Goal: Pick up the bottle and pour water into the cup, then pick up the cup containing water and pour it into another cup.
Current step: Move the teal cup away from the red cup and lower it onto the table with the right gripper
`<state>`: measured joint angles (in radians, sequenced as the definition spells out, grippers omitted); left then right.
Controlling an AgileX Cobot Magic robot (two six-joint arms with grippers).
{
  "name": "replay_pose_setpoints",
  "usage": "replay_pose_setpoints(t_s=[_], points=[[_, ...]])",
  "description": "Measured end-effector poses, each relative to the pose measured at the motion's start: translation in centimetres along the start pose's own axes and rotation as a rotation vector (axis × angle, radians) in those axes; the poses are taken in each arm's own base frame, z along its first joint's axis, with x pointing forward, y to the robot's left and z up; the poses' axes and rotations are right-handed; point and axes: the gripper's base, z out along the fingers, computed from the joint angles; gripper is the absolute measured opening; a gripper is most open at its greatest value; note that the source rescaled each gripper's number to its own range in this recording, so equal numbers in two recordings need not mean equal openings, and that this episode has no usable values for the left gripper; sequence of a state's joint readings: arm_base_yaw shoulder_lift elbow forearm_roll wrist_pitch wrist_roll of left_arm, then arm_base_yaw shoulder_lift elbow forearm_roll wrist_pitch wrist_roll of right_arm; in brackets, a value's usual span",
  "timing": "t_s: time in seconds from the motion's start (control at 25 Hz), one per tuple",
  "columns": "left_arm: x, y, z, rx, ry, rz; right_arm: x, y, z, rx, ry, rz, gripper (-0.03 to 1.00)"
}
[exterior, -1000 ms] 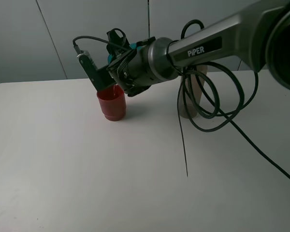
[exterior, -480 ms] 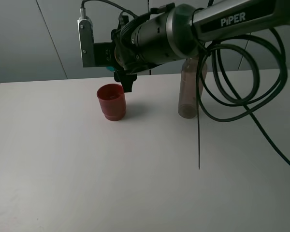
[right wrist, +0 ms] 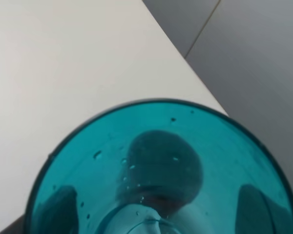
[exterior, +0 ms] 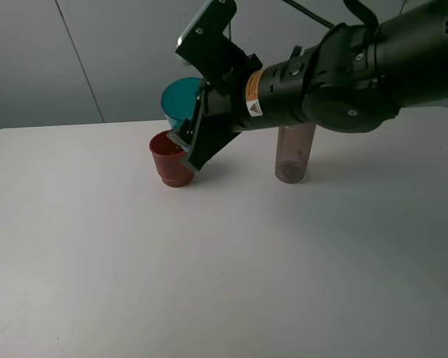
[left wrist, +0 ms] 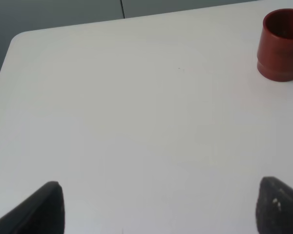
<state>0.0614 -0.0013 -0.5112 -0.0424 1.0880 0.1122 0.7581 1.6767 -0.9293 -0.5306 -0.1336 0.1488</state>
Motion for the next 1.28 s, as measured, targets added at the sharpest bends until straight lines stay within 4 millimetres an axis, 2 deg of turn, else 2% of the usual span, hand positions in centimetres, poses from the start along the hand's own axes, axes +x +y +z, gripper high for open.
replay_pose_setpoints(t_s=[0.08, 0.2, 0.28, 0.44, 0.6, 0.84, 1.28], points=[[0.0, 0.0, 0.0, 0.000, 0.000, 0.000, 2.1, 0.2, -1.1, 0.007, 0.009, 0.055, 0.11], [0.0, 0.0, 0.0, 0.000, 0.000, 0.000, 6.5, 0.9, -2.2, 0.015, 0.088, 0.117, 0.11], [0.0, 0.0, 0.0, 0.000, 0.000, 0.000, 8.9, 1.6, -2.8, 0.025, 0.107, 0.149, 0.11], [0.0, 0.0, 0.0, -0.002, 0.000, 0.001, 11.4, 2.6, -3.6, 0.072, 0.047, 0.182, 0.11], [0.0, 0.0, 0.0, -0.004, 0.000, 0.002, 12.9, 2.9, -3.1, 0.101, 0.036, 0.211, 0.11], [0.0, 0.1, 0.0, -0.006, 0.001, 0.003, 15.8, 3.9, -1.2, 0.082, 0.130, 0.224, 0.11], [0.0, 0.1, 0.0, -0.006, 0.001, 0.003, 16.2, 3.9, -0.7, 0.097, 0.090, 0.235, 0.11]])
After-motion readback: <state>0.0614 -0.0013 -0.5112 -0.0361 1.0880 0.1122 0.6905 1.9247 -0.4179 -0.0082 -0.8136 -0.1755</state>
